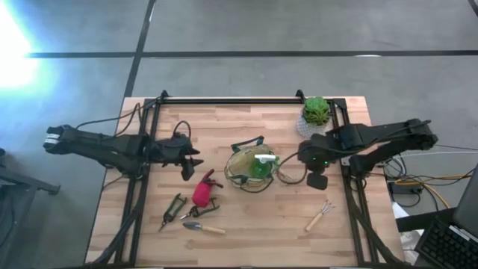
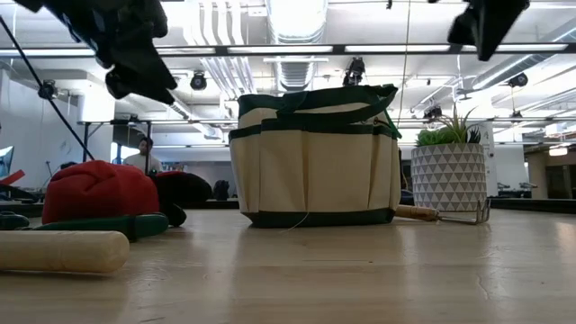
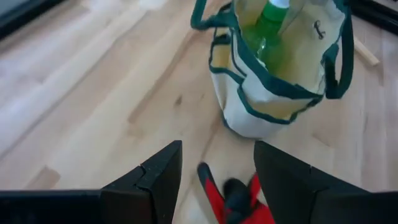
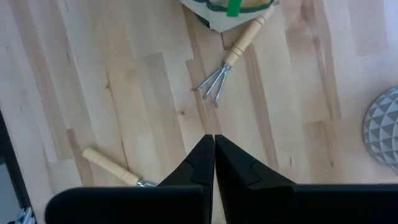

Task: Pick & Place Garden tools in Gardening bag
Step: Put the red gloves into the light brown gardening bag

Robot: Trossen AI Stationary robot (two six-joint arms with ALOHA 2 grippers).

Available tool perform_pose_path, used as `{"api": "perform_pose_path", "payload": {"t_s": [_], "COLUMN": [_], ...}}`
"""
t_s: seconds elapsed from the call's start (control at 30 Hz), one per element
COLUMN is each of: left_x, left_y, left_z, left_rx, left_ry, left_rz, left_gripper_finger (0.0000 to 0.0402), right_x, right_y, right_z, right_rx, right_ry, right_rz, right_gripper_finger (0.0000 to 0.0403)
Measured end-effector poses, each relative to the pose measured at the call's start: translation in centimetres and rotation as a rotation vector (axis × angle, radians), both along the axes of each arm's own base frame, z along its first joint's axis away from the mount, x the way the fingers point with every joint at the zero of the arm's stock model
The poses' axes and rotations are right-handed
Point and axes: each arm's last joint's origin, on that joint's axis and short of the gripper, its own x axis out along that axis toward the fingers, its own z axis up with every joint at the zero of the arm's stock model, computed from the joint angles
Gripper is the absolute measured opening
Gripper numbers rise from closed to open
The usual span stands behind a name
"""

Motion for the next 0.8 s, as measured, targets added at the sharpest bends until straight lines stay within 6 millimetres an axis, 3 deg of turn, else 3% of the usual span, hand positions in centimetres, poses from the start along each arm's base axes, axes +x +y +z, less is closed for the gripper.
{"api": "perform_pose_path", "payload": {"t_s": [0.33, 0.8], "left_x": [2.5, 6.0], "left_y": [-2.2, -4.1], "left_z": [-1.0, -2.3], "left_rx": [-0.211, -0.401], "left_ry": [0.204, 0.402], "left_rz": [-0.038, 0.076], "left_gripper_finger": [0.0188, 0.0187], "right_x": [-5.0, -7.6], "right_y": [-1.0, -2.0], "right_z": [0.0, 1.9], "right_rx": [-0.011, -0.167], "right_ry": [-0.163, -0.368], "right_rz": [-0.051, -0.141], "right_gripper_finger": [0.0008, 0.0008]}}
